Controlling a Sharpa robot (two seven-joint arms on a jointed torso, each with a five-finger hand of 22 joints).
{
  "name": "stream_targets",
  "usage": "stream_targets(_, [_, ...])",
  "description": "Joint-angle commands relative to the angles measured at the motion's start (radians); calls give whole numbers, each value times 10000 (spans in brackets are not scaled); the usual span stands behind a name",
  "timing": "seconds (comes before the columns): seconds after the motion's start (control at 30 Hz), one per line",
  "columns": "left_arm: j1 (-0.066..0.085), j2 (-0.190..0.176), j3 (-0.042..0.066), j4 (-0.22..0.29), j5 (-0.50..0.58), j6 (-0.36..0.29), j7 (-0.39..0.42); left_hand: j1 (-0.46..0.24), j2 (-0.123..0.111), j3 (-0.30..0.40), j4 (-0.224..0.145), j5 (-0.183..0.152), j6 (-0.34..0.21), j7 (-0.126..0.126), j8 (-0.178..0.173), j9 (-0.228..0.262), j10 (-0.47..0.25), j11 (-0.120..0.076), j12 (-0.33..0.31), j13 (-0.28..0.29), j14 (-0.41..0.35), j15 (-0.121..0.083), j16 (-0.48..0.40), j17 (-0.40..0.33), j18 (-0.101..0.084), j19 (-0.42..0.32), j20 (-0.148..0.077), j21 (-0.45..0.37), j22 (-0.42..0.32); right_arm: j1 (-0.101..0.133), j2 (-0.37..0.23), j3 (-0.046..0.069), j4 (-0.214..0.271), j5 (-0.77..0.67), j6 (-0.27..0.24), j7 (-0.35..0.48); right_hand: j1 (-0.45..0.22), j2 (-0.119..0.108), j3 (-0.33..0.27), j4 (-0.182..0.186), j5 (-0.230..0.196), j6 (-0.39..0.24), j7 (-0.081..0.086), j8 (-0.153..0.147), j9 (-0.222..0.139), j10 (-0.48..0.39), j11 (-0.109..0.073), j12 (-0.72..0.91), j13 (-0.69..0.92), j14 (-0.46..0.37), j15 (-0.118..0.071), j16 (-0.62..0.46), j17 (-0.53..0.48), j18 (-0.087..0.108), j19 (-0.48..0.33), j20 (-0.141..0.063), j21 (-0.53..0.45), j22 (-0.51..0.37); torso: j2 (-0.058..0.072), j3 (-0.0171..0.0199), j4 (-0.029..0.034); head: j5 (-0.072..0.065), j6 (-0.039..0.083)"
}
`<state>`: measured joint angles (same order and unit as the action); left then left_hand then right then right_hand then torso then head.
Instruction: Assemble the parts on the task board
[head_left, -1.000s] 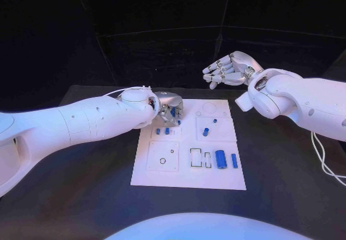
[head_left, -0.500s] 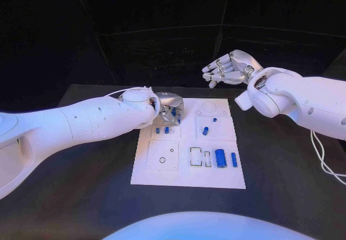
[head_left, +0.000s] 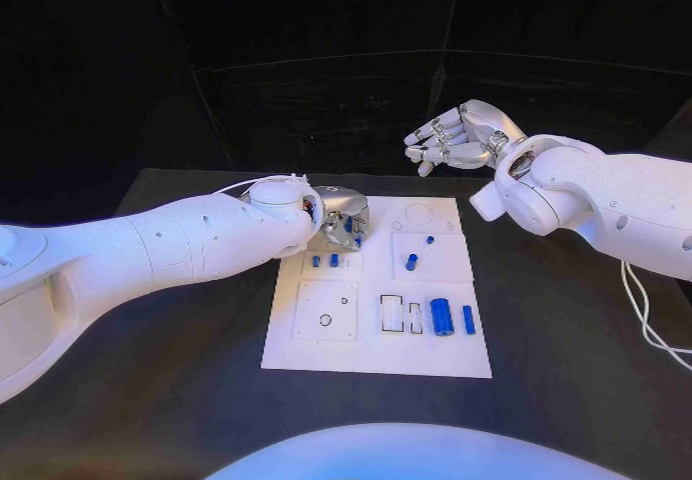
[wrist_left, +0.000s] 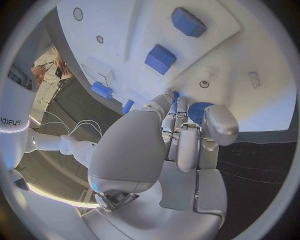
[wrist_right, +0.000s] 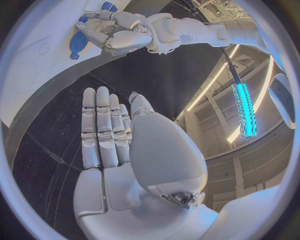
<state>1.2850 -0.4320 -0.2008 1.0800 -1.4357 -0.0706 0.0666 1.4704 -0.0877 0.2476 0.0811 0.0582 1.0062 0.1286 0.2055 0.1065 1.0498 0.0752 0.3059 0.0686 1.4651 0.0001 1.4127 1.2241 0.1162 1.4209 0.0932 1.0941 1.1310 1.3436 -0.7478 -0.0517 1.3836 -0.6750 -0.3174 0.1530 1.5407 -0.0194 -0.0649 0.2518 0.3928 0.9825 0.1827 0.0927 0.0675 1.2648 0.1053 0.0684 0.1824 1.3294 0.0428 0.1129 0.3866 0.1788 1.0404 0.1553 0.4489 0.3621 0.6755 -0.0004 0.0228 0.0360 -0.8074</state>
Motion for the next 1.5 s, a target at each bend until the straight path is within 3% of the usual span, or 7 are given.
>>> stream_targets(0.03, [-41, 56, -8, -80, -58, 153, -80, 8, -27, 140, -17, 11, 84, 7, -96, -24, 119, 2, -77, -21, 256, -78, 33, -21, -114, 71, -8, 84, 50, 21, 15, 6, 11, -13, 45, 66, -47, 16, 16, 46, 32, -31, 18, -63, 7, -72, 5, -34, -12, 53, 35, -53, -14, 26, 71, -21, -35, -10, -2, 0, -2, -11, -3])
stream_targets(0.4, [-79, 67, -6, -140, -58, -12, -61, 356, 158, 1179, -431, 10, 415, 101, -220, -63, 615, -13, -354, 1, 266, -104, 62, -59, -164, 123, -41, 364, 352, 21, 19, 6, 12, -13, 40, 70, -40, 22, 28, 48, 39, -32, 19, -62, 8, -72, 6, -32, -17, 56, 35, -62, -14, 26, 77, -21, -45, -16, -4, -6, 2, -33, -3])
stream_targets(0.8, [-72, -308, 30, 402, 85, -943, 254, -129, -148, 2168, -765, 1, 571, 178, -538, -150, 889, 44, -933, 6, 275, -46, 96, -114, -190, 122, 9, 540, 577, 21, 0, 6, 10, -13, 42, 71, -40, 22, 28, 48, 39, -32, 19, -62, 8, -72, 6, -32, -17, 56, 35, -62, -14, 26, 77, -21, -45, -16, -11, -10, 32, -30, -2])
stream_targets(1.07, [-57, -715, 565, 957, 354, -1074, 186, -261, -223, 2289, -809, -3, 617, 181, -590, -158, 948, 48, -1042, 9, 274, -43, 92, -149, -198, 131, 13, 583, 629, 21, -9, 6, -3, -13, 58, 71, -40, 22, 28, 48, 39, -32, 19, -62, 8, -72, 6, -32, -17, 56, 35, -62, -14, 26, 77, -21, -45, -16, -19, 0, 23, -13, 24])
stream_targets(1.13, [-48, -811, 641, 1059, 415, -1071, 150, -292, -236, 2310, -815, -4, 631, 178, -598, -158, 968, 46, -1061, 12, 273, -44, 90, -159, -200, 135, 14, 595, 642, 21, -12, 6, -6, -13, 62, 69, -40, 22, 28, 48, 39, -32, 19, -62, 8, -72, 6, -32, -17, 56, 35, -62, -14, 26, 77, -21, -45, -16, -15, 3, 18, 1, 38])
stream_targets(1.3, [-27, -1107, 753, 1310, 515, -940, 11, -341, -257, 2340, -826, -5, 661, 175, -609, -157, 1011, 40, -1088, 18, 276, -47, 92, -162, -207, 146, 13, 633, 681, 21, -17, 6, -12, -13, 71, 64, -40, 22, 28, 48, 39, -32, 19, -62, 8, -72, 6, -32, -17, 56, 35, -62, -14, 26, 77, -21, -45, -16, -8, 7, 17, 29, 67])
stream_targets(1.5, [-21, -1496, 777, 1504, 652, -601, -189, -426, -292, 2367, -833, -9, 706, 161, -623, -154, 1073, 27, -1126, 27, 274, -52, 87, -186, -211, 152, 10, 659, 711, 21, -49, 6, -3, -13, 77, 52, -40, 22, 28, 48, 39, -32, 19, -62, 8, -72, 6, -32, -17, 56, 35, -62, -14, 26, 77, -21, -45, -16, -13, 6, 18, 32, 75])
